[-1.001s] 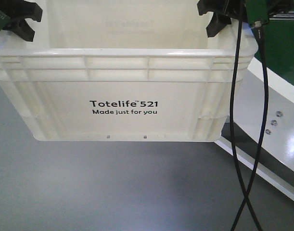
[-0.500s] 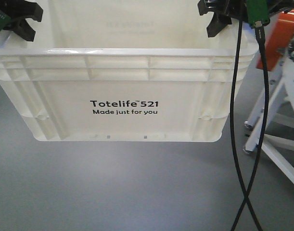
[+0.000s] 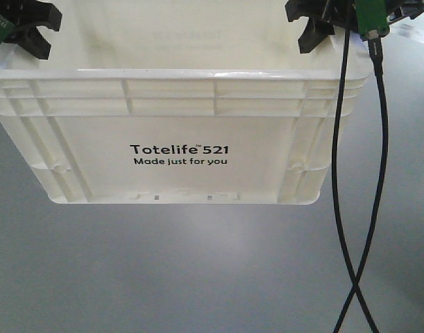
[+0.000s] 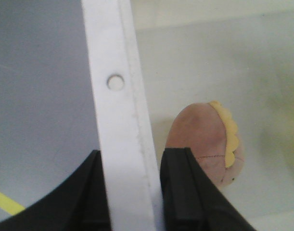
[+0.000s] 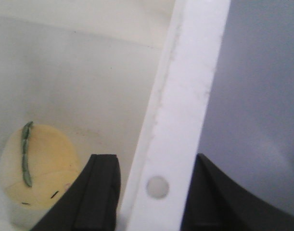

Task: Place moving items into box and shelve
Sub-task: 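Hold the crate with both grippers while the base drives away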

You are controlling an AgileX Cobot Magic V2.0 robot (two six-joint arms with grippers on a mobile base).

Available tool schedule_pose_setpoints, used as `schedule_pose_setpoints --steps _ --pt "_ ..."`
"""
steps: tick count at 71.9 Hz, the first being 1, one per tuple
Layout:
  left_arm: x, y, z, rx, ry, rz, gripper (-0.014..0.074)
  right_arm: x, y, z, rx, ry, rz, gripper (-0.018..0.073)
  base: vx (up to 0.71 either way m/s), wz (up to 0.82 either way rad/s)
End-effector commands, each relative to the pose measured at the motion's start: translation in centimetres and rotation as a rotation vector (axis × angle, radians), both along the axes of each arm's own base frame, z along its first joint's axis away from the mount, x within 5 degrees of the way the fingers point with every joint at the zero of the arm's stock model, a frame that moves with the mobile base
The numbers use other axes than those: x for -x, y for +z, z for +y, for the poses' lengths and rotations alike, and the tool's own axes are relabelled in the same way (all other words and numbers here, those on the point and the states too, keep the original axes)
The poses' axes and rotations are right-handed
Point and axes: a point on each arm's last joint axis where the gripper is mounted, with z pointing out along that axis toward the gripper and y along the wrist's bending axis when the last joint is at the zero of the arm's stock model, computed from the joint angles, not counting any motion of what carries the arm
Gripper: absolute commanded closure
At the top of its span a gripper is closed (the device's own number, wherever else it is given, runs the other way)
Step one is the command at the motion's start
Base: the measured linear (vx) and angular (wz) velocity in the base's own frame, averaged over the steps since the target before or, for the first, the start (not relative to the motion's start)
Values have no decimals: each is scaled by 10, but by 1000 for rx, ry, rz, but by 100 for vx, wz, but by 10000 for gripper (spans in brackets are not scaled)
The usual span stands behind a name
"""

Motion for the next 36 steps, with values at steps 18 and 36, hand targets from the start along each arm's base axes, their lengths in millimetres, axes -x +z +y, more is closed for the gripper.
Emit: schedule_pose_setpoints --steps 18,36 --pt "13 34 1 39 -7 -184 597 17 37 -4 -46 22 -149 562 13 81" --pt "13 34 1 39 -7 -184 597 18 37 -4 -46 22 -148 562 17 75"
